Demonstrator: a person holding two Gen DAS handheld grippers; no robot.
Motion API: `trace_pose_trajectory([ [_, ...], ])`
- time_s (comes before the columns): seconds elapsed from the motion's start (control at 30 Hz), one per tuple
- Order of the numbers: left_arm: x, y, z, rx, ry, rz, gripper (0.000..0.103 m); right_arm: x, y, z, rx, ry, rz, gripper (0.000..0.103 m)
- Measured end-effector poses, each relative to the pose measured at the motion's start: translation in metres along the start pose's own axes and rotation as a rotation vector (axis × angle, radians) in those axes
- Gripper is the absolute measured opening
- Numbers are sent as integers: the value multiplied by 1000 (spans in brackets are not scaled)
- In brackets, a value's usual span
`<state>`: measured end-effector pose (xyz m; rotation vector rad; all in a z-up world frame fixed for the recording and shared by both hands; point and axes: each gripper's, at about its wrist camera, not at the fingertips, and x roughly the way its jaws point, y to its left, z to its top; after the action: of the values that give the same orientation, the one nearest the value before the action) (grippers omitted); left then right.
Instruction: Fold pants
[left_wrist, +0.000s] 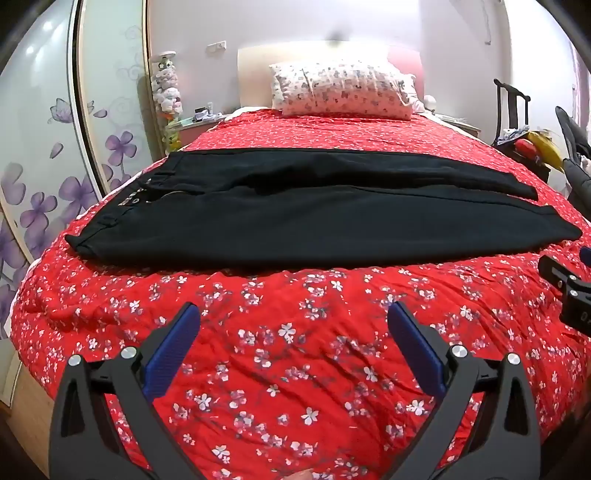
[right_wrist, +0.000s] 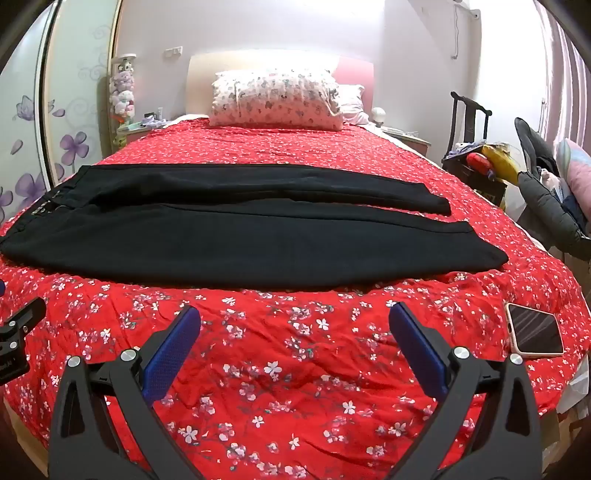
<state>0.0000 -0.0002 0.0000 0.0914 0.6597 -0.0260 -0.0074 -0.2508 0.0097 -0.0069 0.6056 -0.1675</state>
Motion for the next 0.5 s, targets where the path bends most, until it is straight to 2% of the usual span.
trace_pose_trajectory([
  [0.5,0,0,0,-3,0,-2,101,1,-1,0,2,2,2,102],
])
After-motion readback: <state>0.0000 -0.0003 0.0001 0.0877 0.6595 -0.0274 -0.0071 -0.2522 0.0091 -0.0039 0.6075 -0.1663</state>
